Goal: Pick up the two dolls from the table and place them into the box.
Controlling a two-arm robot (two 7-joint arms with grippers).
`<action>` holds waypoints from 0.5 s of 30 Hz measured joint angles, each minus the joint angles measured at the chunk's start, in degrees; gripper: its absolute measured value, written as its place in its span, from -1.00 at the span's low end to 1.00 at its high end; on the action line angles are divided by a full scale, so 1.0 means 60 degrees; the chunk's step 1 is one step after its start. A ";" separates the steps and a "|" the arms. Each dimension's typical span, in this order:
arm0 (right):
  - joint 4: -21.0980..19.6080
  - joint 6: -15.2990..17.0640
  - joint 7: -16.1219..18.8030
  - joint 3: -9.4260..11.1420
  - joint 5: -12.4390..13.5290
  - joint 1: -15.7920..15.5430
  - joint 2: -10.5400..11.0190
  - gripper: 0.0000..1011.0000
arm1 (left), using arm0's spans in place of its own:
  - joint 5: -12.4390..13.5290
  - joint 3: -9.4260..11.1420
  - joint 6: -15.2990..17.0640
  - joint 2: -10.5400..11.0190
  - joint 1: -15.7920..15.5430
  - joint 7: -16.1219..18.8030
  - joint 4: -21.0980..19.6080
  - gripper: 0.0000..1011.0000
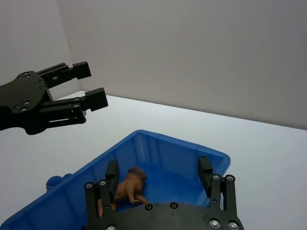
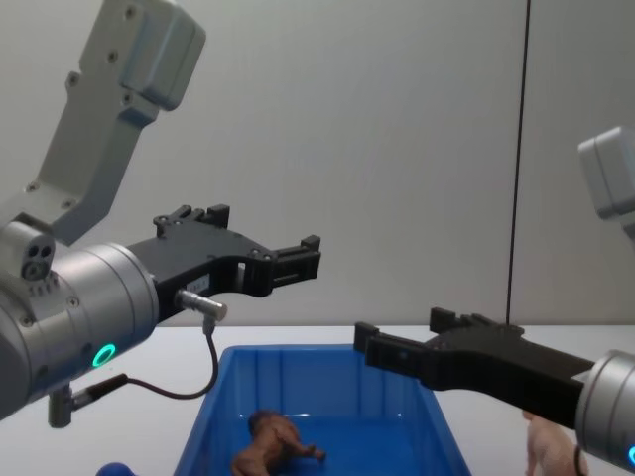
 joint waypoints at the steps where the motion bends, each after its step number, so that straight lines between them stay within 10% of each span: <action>1: -0.0026 0.0000 -0.0039 -0.0002 -0.0012 -0.0021 0.0005 0.98 | 0.0000 0.0000 0.0000 0.0000 0.0000 -0.0001 0.0000 0.98; 15: -0.0966 0.0154 -0.1839 0.0009 -0.0427 -0.0804 0.0317 0.98 | 0.0001 0.0000 0.0000 0.0000 0.0000 0.0000 0.0000 0.98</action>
